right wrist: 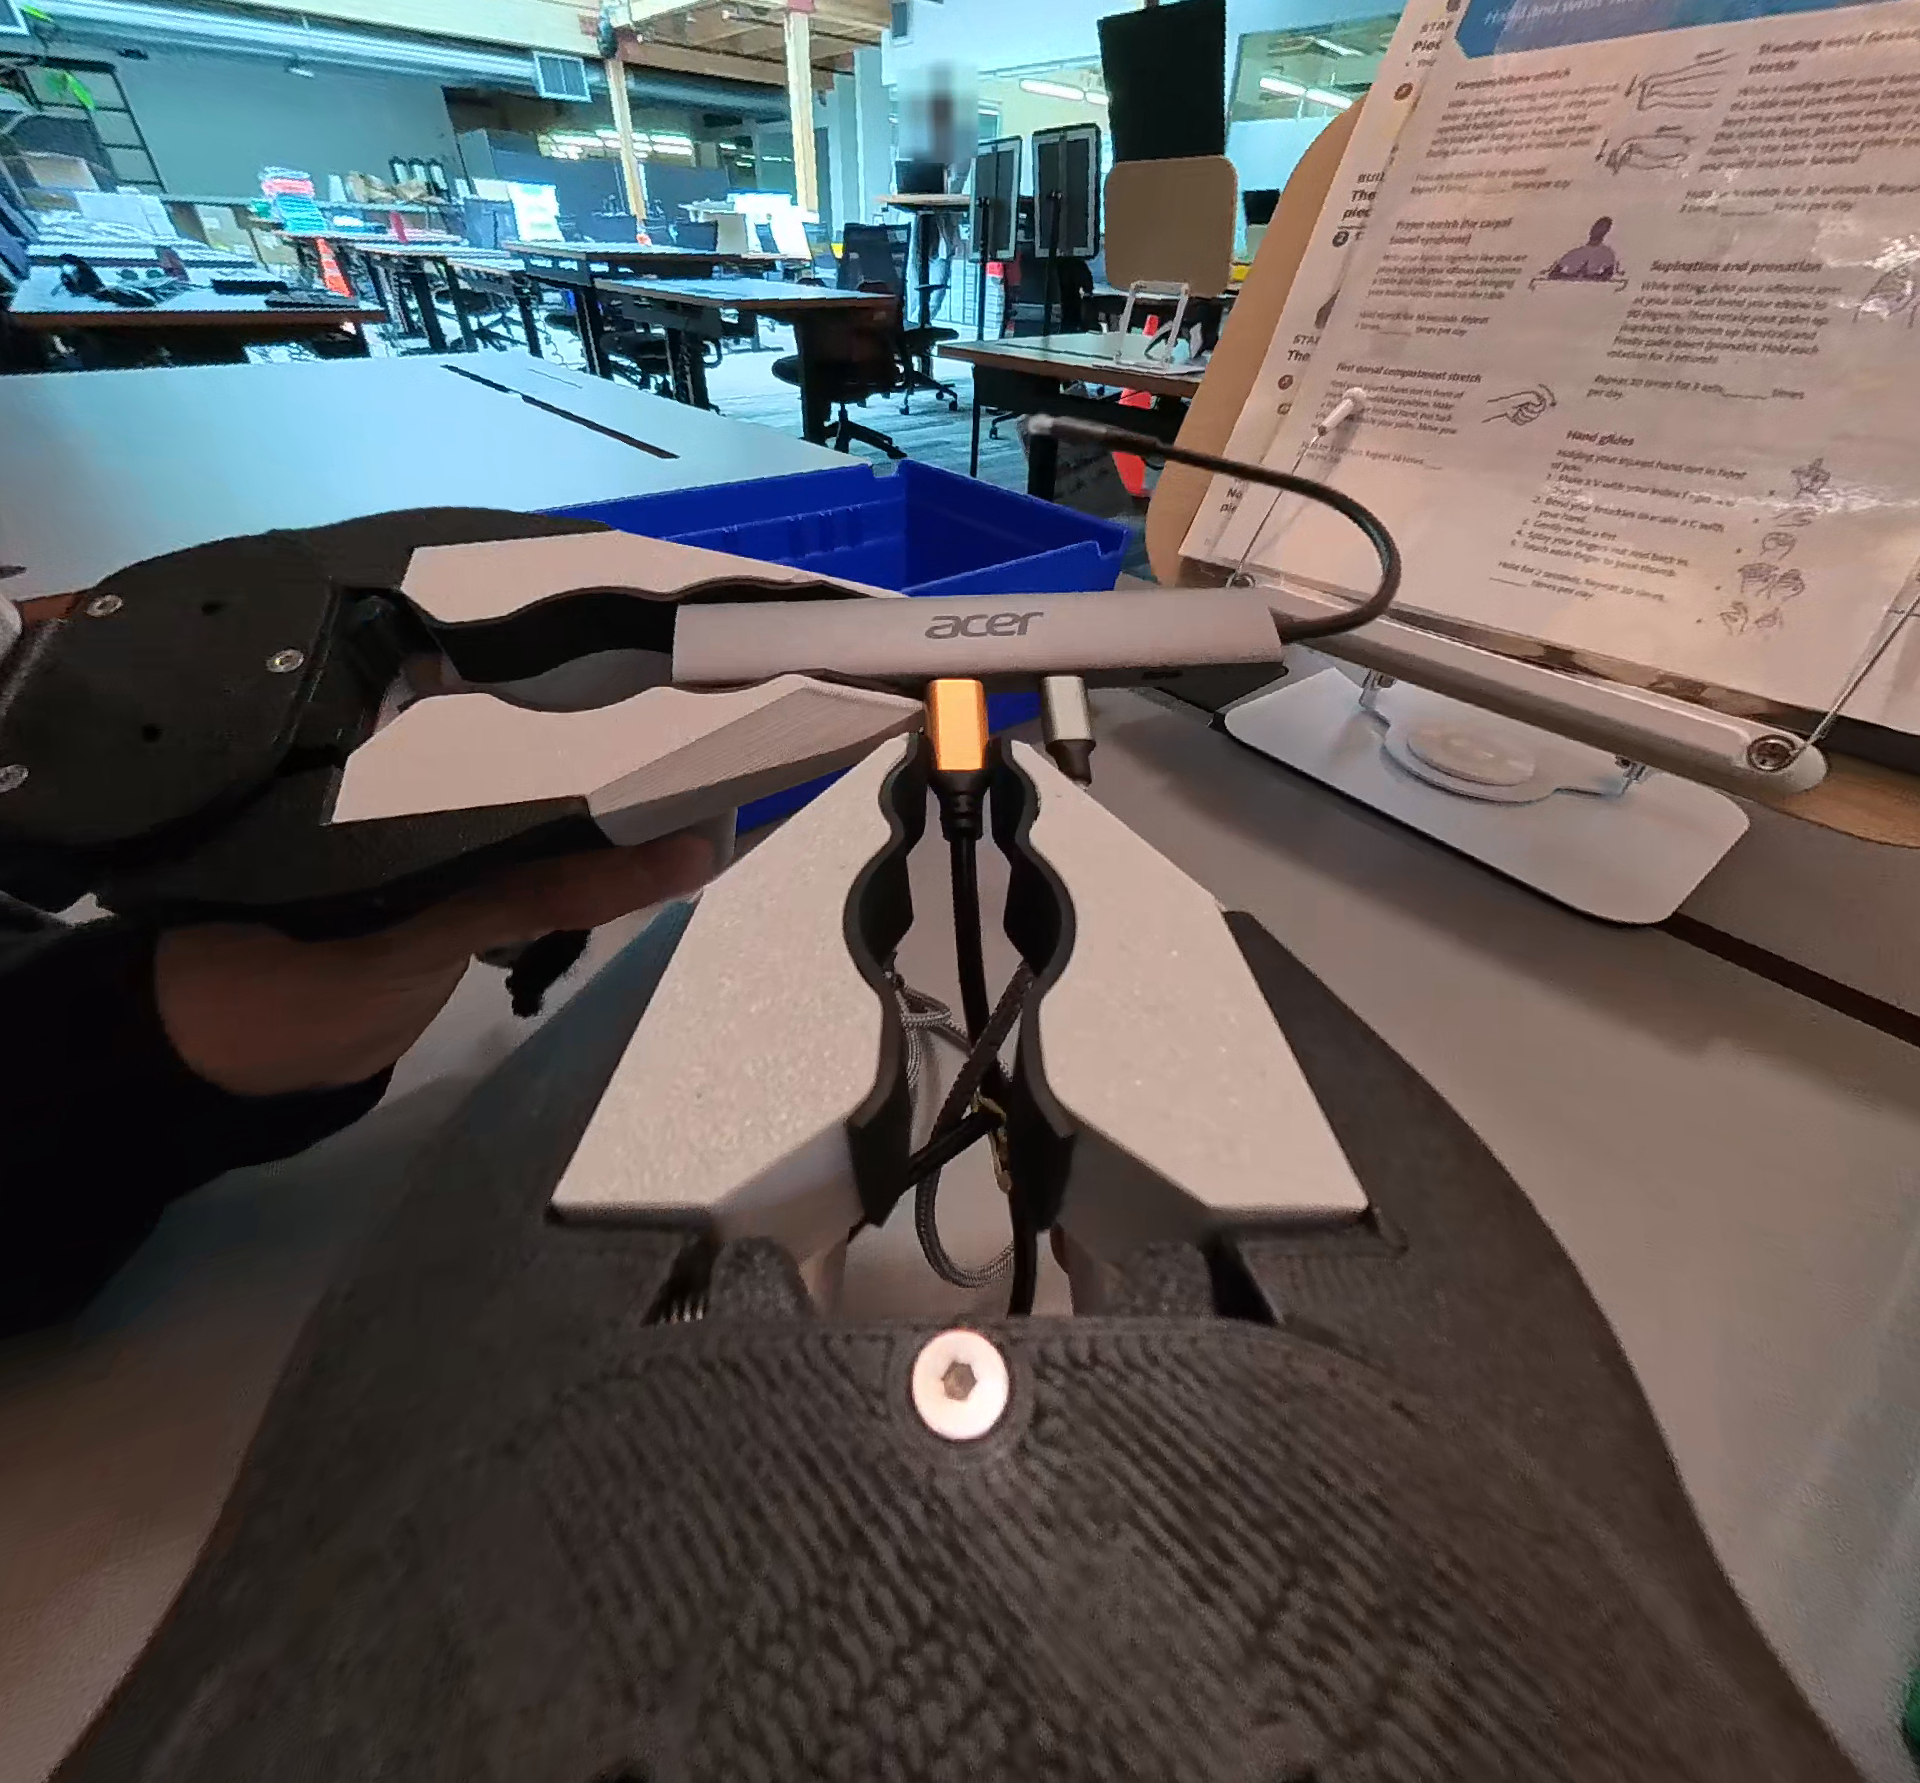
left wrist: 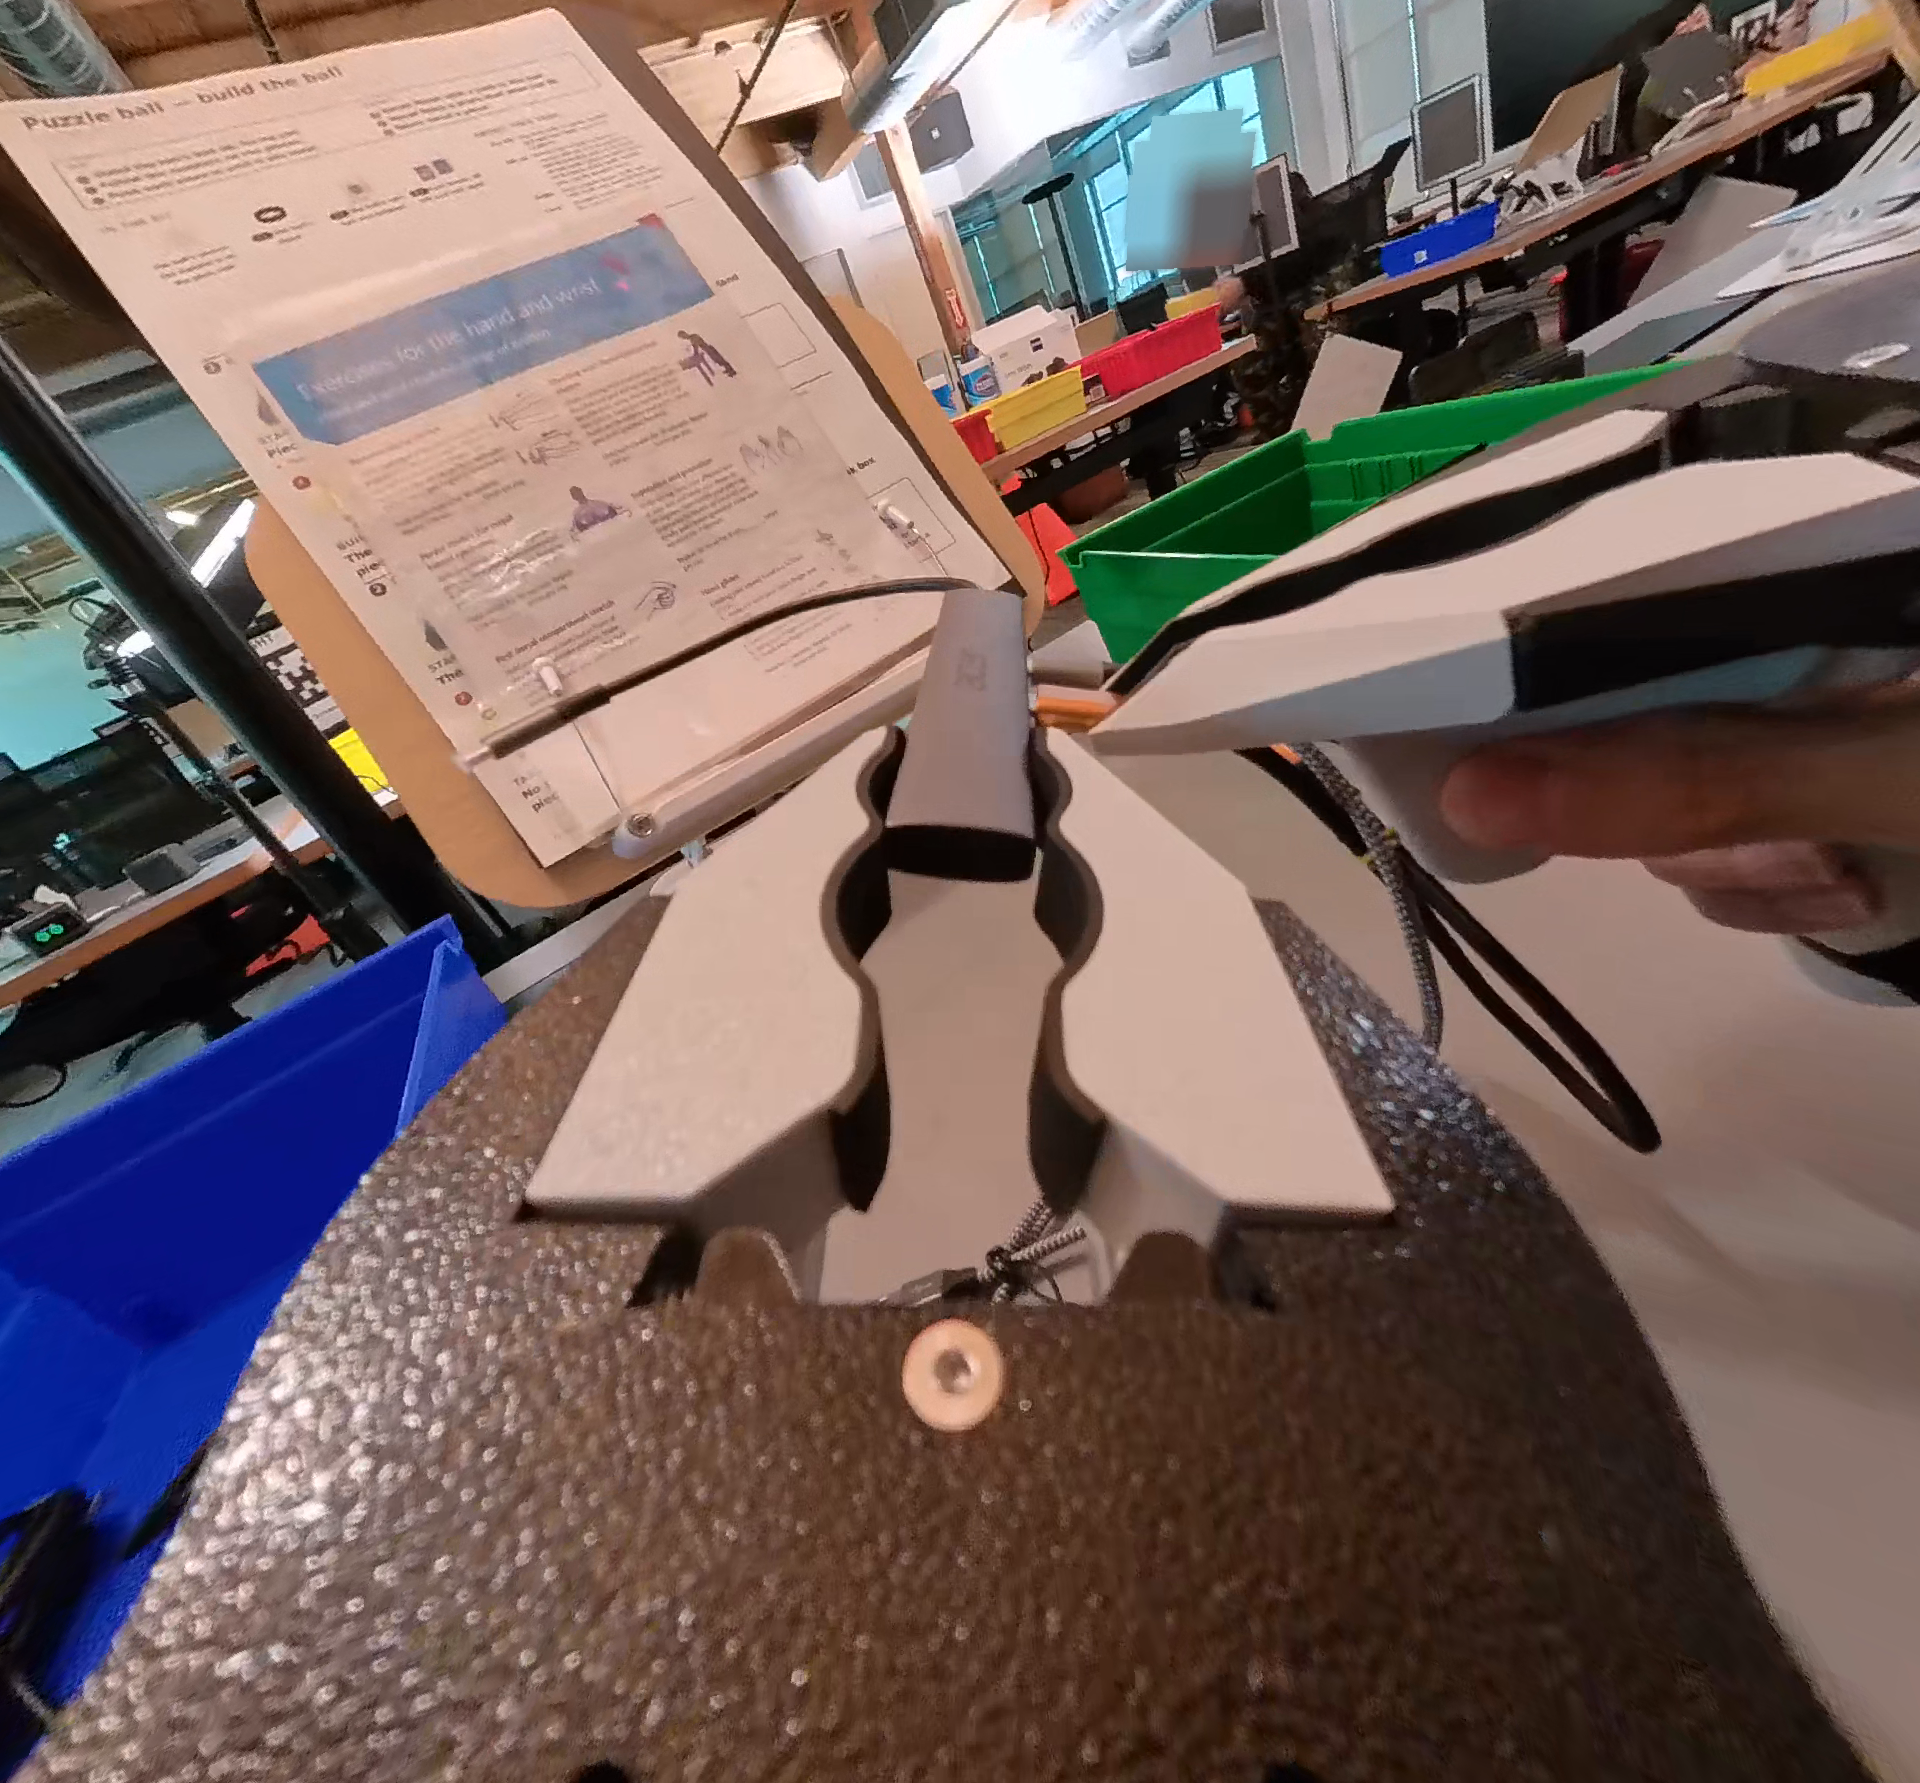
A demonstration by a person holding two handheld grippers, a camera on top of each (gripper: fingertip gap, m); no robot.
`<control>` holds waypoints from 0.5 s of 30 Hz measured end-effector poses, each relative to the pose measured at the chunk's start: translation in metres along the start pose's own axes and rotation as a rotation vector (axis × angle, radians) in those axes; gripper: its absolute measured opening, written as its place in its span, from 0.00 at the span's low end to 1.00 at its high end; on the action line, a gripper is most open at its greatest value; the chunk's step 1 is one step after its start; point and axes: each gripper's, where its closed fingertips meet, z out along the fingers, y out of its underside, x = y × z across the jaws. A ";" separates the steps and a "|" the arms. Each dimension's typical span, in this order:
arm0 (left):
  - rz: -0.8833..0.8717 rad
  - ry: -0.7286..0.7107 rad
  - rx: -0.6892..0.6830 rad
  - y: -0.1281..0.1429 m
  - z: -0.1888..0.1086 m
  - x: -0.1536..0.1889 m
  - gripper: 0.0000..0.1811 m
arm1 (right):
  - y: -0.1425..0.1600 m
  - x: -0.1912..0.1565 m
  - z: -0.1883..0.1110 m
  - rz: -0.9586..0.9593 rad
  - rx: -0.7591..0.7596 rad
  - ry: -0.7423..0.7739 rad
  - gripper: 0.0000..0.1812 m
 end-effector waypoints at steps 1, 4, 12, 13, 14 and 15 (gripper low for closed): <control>0.015 0.002 -0.002 0.000 0.000 0.001 0.12 | 0.001 0.000 -0.001 0.006 -0.005 -0.008 0.06; 0.018 0.010 -0.003 -0.001 0.000 0.002 0.12 | 0.001 0.000 -0.002 0.033 -0.007 -0.019 0.06; -0.048 0.020 0.011 -0.001 0.001 0.006 0.12 | 0.000 0.002 -0.004 0.056 0.074 -0.002 0.06; -0.058 0.024 0.011 -0.001 0.001 0.006 0.12 | -0.001 0.002 -0.004 0.034 0.083 0.012 0.06; -0.067 0.028 0.007 0.000 0.001 0.006 0.12 | 0.000 0.002 -0.003 0.004 0.077 0.021 0.06; -0.065 0.030 0.006 0.000 0.000 0.006 0.12 | 0.000 0.001 -0.003 -0.020 0.071 0.020 0.06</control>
